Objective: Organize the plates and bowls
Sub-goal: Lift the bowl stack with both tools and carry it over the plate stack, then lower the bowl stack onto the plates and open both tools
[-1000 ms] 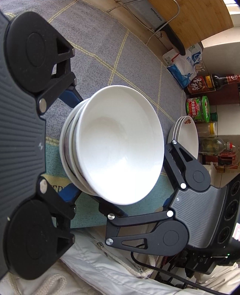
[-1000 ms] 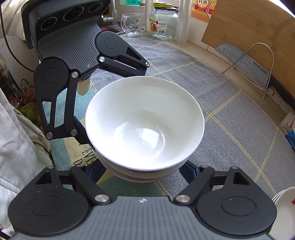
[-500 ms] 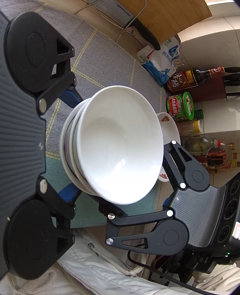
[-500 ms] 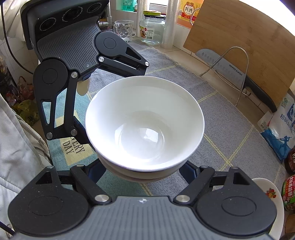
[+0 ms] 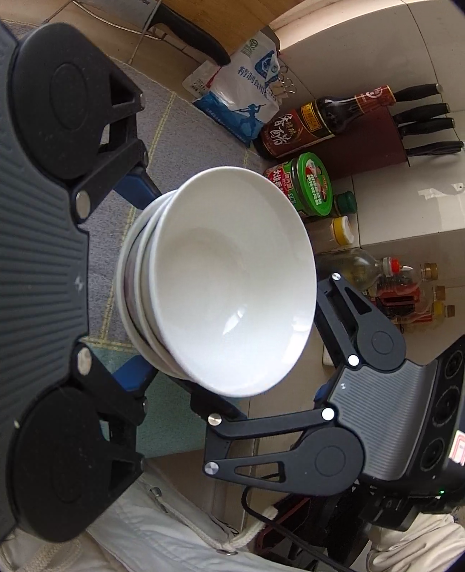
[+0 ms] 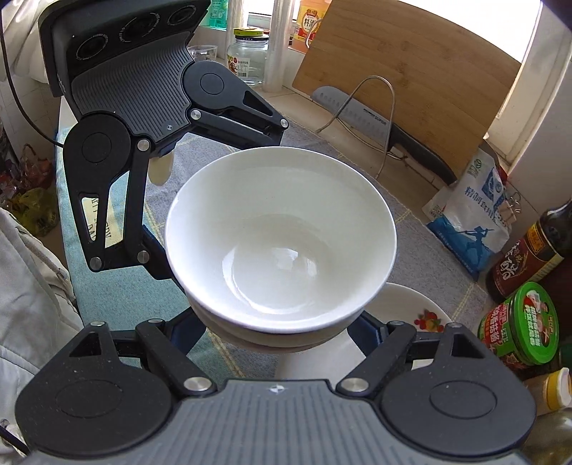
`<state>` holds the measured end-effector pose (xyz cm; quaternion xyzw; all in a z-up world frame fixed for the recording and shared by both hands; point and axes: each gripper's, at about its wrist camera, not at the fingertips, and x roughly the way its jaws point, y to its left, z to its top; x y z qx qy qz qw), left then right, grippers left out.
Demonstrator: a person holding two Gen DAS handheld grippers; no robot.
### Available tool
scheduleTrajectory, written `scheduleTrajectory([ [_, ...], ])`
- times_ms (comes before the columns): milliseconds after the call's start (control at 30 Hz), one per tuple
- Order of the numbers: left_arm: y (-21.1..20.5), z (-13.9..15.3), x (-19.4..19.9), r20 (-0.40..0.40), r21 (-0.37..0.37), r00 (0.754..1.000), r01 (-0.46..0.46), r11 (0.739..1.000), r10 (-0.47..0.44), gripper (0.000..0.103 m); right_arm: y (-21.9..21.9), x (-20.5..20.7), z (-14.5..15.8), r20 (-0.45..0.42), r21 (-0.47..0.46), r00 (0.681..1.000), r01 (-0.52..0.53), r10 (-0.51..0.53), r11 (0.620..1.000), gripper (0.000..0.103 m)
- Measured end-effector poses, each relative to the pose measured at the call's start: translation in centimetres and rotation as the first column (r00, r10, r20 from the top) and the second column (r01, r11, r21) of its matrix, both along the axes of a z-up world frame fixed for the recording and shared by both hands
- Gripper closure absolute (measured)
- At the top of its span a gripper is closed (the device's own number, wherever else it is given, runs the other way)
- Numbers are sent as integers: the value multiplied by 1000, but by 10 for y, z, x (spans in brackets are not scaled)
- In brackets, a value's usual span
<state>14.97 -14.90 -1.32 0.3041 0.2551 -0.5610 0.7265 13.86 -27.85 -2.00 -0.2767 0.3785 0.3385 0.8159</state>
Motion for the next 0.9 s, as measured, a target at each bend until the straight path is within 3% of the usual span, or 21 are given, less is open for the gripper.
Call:
scheduleTrajectory([
  [433, -72, -18, 26, 3, 12, 999, 45, 999, -45, 16, -60, 12, -13, 6, -30, 998, 69, -69, 997, 14],
  [900, -92, -30, 37, -24, 20, 999, 37, 999, -37, 16, -79, 21, -24, -29, -28, 994, 100, -101, 995, 15],
])
